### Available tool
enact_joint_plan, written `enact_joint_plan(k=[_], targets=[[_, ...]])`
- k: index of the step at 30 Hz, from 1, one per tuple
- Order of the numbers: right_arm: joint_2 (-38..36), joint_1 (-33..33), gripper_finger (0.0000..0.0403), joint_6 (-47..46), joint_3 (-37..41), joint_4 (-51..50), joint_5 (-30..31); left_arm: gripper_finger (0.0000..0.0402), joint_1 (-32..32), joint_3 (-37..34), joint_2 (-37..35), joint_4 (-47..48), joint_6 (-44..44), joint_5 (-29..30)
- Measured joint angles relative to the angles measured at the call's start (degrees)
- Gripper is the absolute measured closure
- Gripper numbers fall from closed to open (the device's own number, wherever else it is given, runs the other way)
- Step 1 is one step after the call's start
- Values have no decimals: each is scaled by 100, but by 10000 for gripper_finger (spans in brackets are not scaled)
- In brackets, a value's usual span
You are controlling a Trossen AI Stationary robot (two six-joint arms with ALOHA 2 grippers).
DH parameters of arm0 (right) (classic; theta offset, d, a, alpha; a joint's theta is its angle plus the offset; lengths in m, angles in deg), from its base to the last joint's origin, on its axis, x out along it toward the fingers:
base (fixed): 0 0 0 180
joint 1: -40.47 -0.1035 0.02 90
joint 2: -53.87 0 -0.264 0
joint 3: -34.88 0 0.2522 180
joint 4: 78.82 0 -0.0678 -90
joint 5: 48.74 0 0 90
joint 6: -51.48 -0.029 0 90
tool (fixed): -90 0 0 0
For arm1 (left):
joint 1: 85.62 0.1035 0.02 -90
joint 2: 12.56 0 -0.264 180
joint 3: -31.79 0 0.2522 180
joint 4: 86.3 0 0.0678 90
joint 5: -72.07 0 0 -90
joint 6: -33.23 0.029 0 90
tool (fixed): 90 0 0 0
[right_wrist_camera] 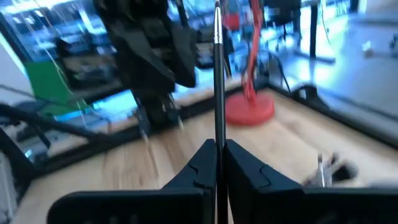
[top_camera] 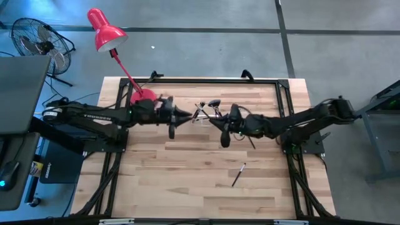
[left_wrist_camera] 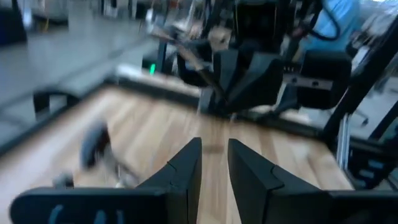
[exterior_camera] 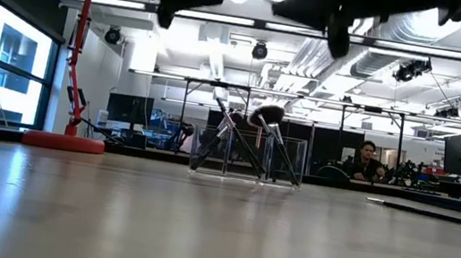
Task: Pick & Place Makeup Supplies
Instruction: Put the makeup brush into the transparent organizer
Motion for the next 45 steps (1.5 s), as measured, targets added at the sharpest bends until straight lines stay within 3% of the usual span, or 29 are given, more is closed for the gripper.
enact_joint_plan(k=[9, 17, 21, 26, 33, 45], targets=[[-237, -127, 395, 650, 0, 373, -96, 325, 210, 7, 304, -1259, 905, -691], [-100, -125, 395, 674, 0, 395, -235, 323, 214, 347, 977, -1445, 410, -1035], [-99, -125, 394, 675, 0, 394, -239, 295, 210, 566, 1233, -1464, 178, -1068], [-99, -125, 384, 679, 0, 390, -239, 229, 212, 696, 1384, -1402, 64, -1174], [-99, -125, 395, 796, 0, 362, -239, 165, 210, 763, 1372, -1462, 15, -934], [-96, -116, 394, 815, 0, 355, -236, 158, 210, 763, 1370, -1635, -308, -353]])
